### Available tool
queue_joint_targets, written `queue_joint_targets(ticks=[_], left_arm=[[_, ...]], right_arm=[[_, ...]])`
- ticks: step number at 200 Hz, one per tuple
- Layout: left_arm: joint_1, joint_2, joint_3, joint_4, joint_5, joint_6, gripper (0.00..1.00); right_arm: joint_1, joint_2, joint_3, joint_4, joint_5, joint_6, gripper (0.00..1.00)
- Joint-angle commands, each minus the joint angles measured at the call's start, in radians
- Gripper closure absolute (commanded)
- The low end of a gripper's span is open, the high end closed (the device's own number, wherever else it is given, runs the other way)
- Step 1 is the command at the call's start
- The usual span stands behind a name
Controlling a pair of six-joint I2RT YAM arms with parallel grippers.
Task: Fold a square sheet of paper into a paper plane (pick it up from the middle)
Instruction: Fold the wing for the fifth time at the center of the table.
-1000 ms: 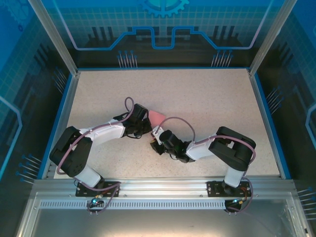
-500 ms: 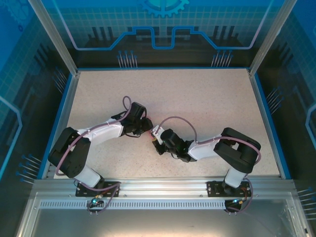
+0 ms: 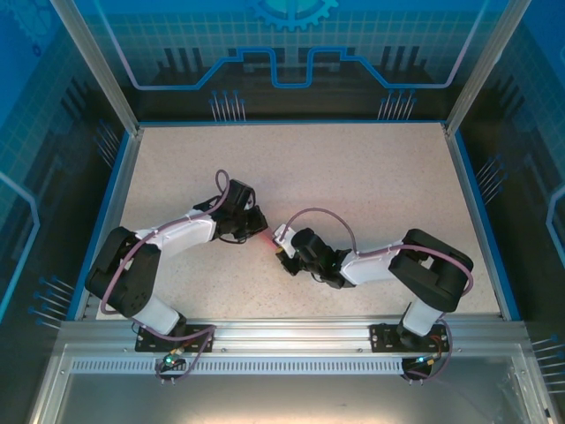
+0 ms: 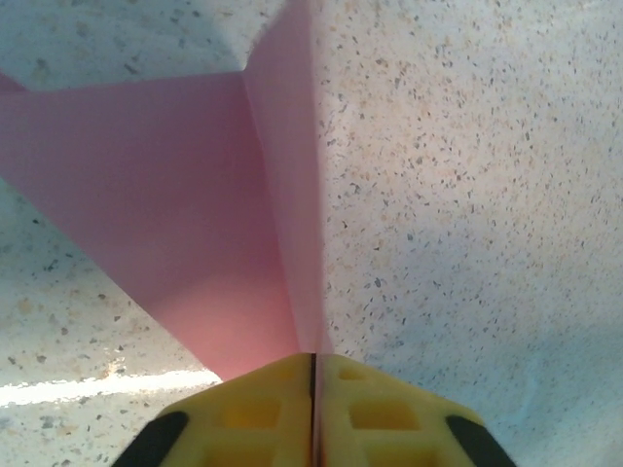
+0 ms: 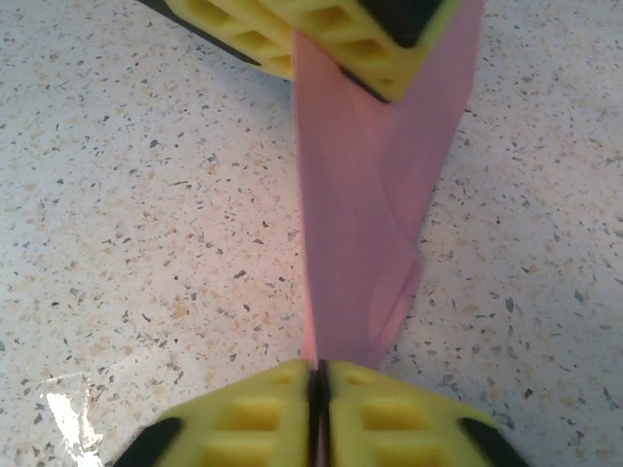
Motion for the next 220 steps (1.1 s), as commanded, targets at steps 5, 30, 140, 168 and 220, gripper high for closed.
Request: queue_joint_targets(ticks=[5, 30, 140, 168, 220], left_arm=[[0.007, -0.013, -0.002, -0.017, 0.042, 0.002, 0.95], [0.004, -0.01, -0.013, -0.001, 0.048, -0.027, 0.96], [0.004, -0.001, -0.014, 0.003, 0.053, -0.053, 0.96], [0.006, 0.001, -0.014, 0.0, 0.051, -0.051, 0.96], [0.019, -0.008, -0.014, -0.003, 0.043, -0.051, 0.87]], right_arm=[[-0.009, -0.03, -0.003, -0.006, -0.01, -0.01, 0.7], [0.007, -0.02, 0.021, 0.005, 0.016, -0.002, 0.59], [0.042, 0.137, 0.125, 0.159, 0.129, -0.039, 0.66], [0.042, 0.148, 0.132, 0.163, 0.126, -0.032, 0.75], [0.033, 0.147, 0.119, 0.163, 0.098, -0.017, 0.85]])
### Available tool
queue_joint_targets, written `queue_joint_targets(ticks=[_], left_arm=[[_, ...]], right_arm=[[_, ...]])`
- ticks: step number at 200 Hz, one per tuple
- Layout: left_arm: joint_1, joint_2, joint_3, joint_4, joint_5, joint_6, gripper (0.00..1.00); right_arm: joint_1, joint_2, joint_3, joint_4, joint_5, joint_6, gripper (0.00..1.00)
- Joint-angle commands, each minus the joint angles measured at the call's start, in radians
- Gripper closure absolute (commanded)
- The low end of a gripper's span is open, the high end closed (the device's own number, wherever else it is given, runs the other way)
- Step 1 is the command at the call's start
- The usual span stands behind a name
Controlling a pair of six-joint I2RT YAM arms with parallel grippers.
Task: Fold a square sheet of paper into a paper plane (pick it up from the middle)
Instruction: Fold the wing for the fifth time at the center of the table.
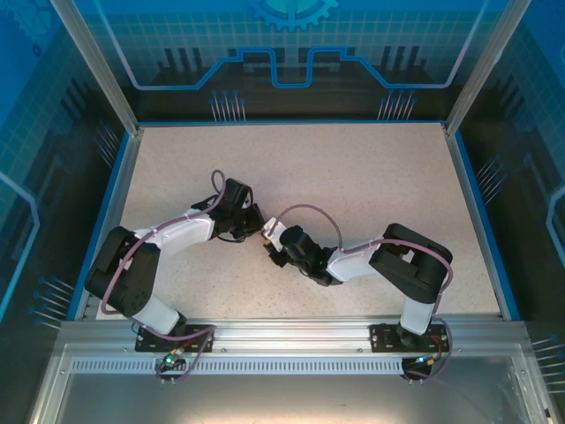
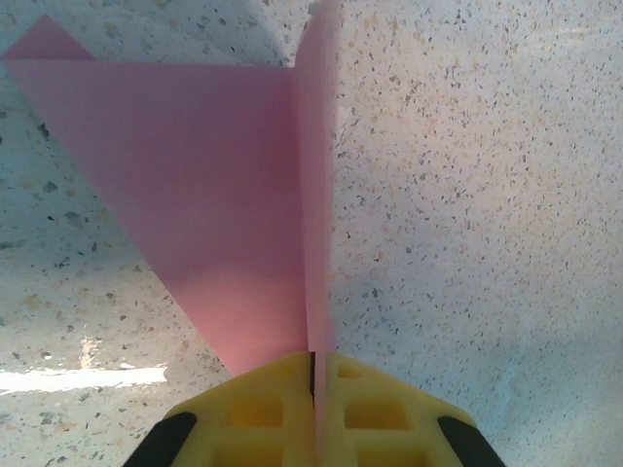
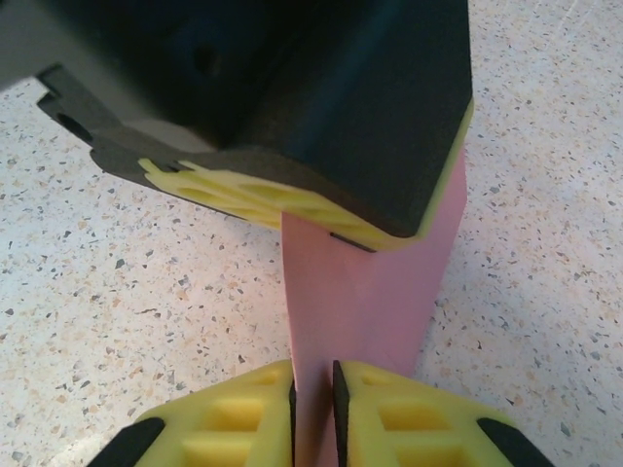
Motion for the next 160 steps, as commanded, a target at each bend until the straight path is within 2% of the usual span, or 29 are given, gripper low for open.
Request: queue_joint_targets(ticks=[1, 50, 78, 119, 160], left_arm=[[0.002, -0.008, -0.013, -0.009, 0.024, 0.004, 0.86], [0.076, -0.057, -0.017, -0.038, 0.017, 0.041, 0.64], [0.125, -0.088, -0.033, -0.049, 0.003, 0.059, 0.55], [0.168, -0.147, -0.074, -0.039, -0.024, 0.08, 0.47], [0.173, -0.192, -0.109, -0.009, -0.033, 0.092, 0.43]], right_arm=[[0.001, 0.019, 0.014, 0.03, -0.011, 0.011, 0.85], [-0.005, 0.012, -0.009, 0.009, -0.054, 0.024, 0.92], [-0.016, 0.01, 0.005, -0.049, -0.127, 0.046, 0.94], [-0.073, 0.025, 0.045, -0.131, -0.309, 0.144, 1.0], [-0.161, 0.055, 0.078, -0.131, -0.5, 0.301, 1.0]])
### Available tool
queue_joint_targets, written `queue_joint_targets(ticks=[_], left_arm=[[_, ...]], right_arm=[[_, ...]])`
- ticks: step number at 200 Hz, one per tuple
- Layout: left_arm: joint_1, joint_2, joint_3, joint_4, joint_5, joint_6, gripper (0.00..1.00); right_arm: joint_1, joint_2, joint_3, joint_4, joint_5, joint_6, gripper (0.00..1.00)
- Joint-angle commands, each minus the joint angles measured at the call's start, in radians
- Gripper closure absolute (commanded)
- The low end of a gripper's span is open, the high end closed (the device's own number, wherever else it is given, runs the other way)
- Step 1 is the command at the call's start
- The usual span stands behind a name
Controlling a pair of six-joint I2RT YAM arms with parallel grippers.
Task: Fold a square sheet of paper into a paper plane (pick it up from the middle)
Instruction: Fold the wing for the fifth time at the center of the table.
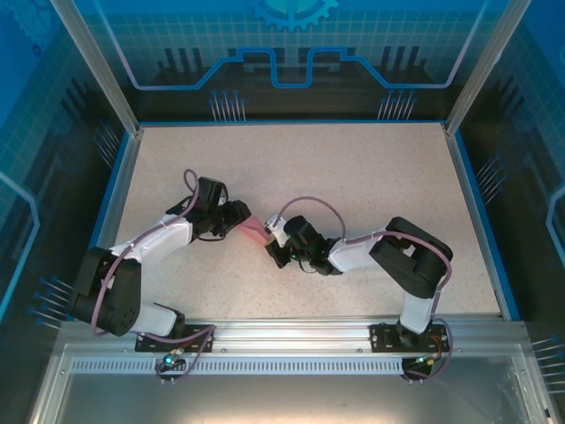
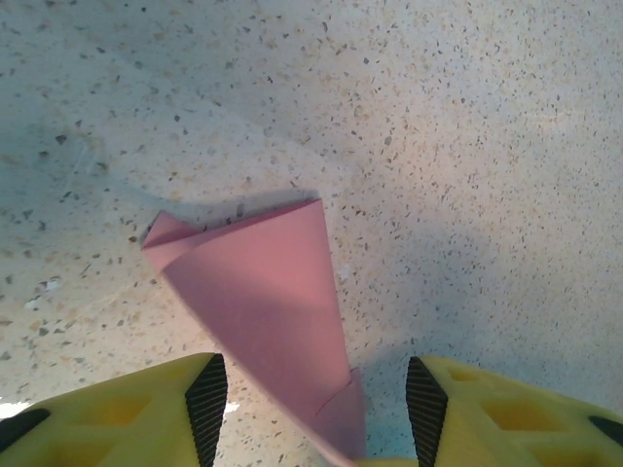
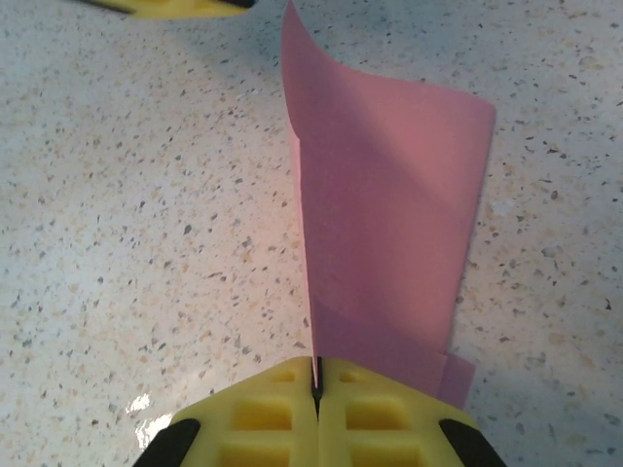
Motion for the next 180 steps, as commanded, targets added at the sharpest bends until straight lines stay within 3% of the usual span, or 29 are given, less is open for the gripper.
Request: queue_joint_targets(ticks=[1, 53, 180], left_arm=[[0.01, -0.041, -0.024, 0.01, -0.017, 0.031, 0.43], [0.01, -0.094, -0.071, 0.061, -0.013, 0.035, 0.42], [-0.014, -0.073, -0.108, 0.161, 0.068, 0.104, 0.41]], right_arm=[[-0.056, 0.031, 0.028, -0.009, -0.169, 0.134, 1.0], [-0.16, 0.092, 0.02, 0.102, -0.382, 0.327, 1.0], [-0.267, 0.187, 0.077, 0.117, -0.55, 0.646, 1.0]])
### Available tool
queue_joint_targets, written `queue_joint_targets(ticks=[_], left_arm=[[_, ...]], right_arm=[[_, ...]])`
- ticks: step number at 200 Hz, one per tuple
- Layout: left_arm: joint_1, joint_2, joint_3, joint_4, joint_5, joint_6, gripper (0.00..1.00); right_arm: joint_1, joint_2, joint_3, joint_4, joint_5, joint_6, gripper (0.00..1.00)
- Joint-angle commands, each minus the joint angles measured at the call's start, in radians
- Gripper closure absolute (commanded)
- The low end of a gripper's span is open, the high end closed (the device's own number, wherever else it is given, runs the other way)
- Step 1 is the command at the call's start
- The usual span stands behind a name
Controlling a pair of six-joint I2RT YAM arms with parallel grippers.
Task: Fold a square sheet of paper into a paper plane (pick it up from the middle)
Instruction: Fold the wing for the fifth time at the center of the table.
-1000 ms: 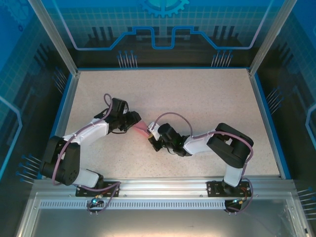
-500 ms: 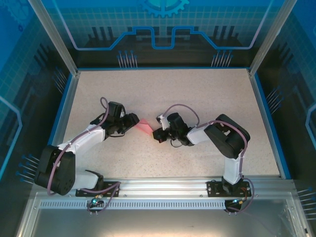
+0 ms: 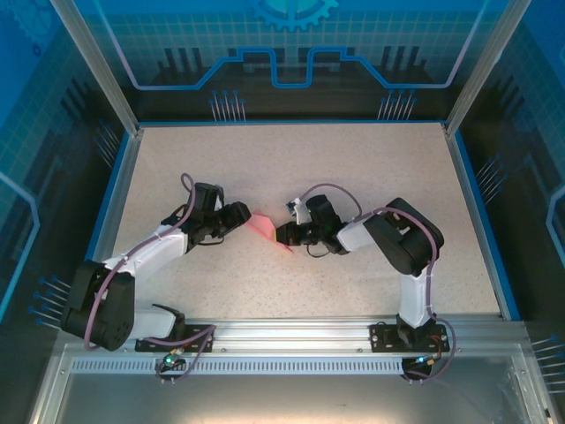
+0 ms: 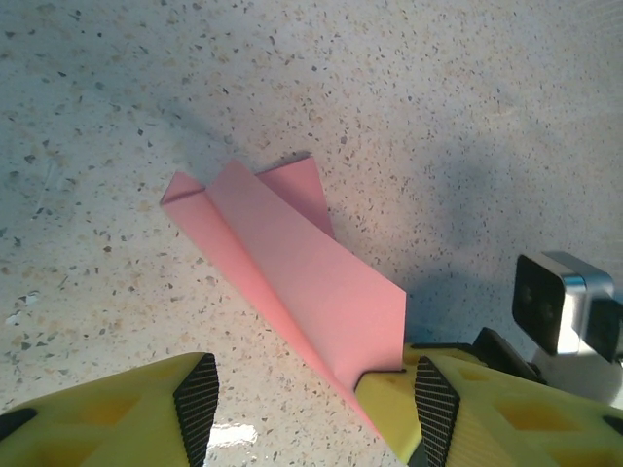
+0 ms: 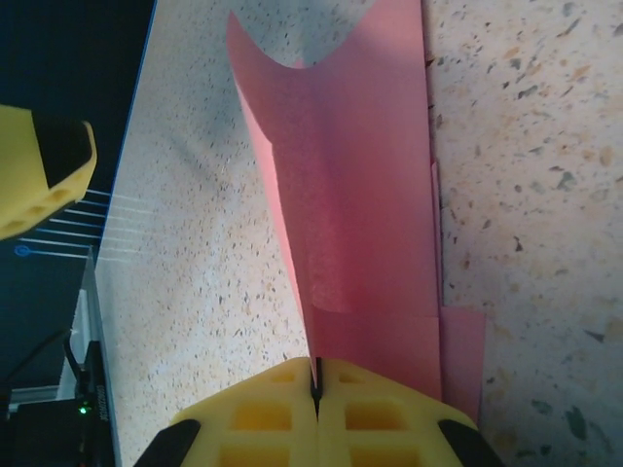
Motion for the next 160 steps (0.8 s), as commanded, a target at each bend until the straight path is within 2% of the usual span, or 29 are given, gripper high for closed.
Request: queue_joint_targets(ticks=[1, 119, 160], left_arm=[[-0.014, 0.009, -0.018, 0.045, 0.038, 0.047, 0.41], [-0.078, 0.129, -0.01, 0.17, 0.086, 0.079, 0.49], [-0.096, 0.178, 0.002, 0.205, 0.094, 0.086, 0.57]], right_arm=[[-0.019, 0.036, 0.031, -0.003, -0.054, 0.102, 1.0], [-0.078, 0.104, 0.046, 0.045, -0.11, 0.357, 1.0], [-0.094, 0.12, 0.041, 0.042, -0.124, 0.432, 1.0]])
